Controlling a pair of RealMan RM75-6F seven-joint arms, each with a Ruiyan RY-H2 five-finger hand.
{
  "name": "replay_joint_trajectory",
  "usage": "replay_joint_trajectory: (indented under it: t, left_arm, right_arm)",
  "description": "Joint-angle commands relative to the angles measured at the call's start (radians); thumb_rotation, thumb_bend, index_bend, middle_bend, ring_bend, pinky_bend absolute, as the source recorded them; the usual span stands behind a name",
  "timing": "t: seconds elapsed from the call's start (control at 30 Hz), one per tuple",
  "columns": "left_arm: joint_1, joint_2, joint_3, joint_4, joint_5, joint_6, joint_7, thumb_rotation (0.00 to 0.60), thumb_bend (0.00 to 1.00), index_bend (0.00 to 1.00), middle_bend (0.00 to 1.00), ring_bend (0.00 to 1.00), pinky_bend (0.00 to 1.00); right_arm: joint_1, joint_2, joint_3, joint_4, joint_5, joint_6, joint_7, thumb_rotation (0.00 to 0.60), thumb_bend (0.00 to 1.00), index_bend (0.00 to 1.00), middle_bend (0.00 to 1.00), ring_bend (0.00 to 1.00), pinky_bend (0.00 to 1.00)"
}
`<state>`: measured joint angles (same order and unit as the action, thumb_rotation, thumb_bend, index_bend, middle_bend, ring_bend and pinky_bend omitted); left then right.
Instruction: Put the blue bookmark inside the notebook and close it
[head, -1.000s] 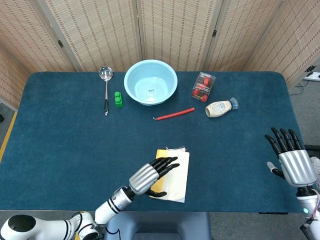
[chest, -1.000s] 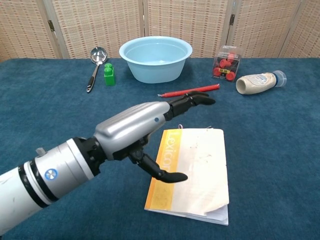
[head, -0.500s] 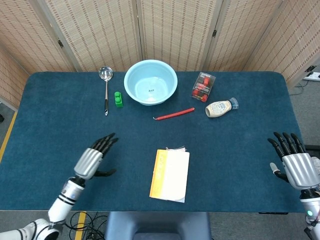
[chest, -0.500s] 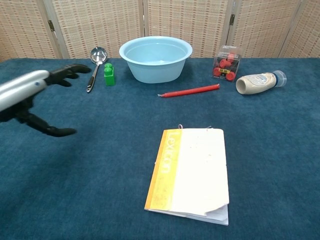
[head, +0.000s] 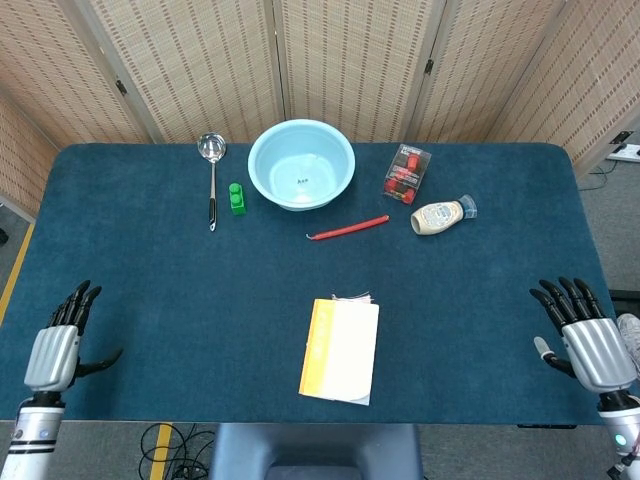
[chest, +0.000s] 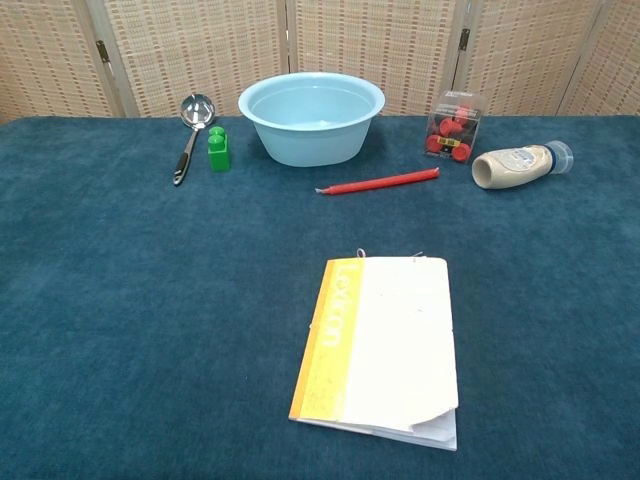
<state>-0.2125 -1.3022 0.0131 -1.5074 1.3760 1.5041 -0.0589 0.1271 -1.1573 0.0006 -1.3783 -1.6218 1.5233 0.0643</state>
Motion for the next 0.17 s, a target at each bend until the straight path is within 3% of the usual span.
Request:
replay_joint_trajectory:
  t: [0.03,0.17]
  left_arm:
    - [0.049,0.022,0.034,-0.032,0.020,0.043,0.047,0.600,0.19,0.09,0.02,0.10,0.17]
    - [0.086,0.029,0.046,-0.071,0.038,0.077,0.094,0.600,0.19,0.09,0.02,0.10,0.17]
  right_arm:
    - [-0.017,-0.002,-0.006,-0.004,0.007,0.010,-0.002,0.600,0.29,0.16,0.12,0.00,0.05]
    - [-0.043,-0.006,-0.005,-0.007,0.019,0.039,0.008,0.600,0.29,0.16,0.12,0.00,0.05]
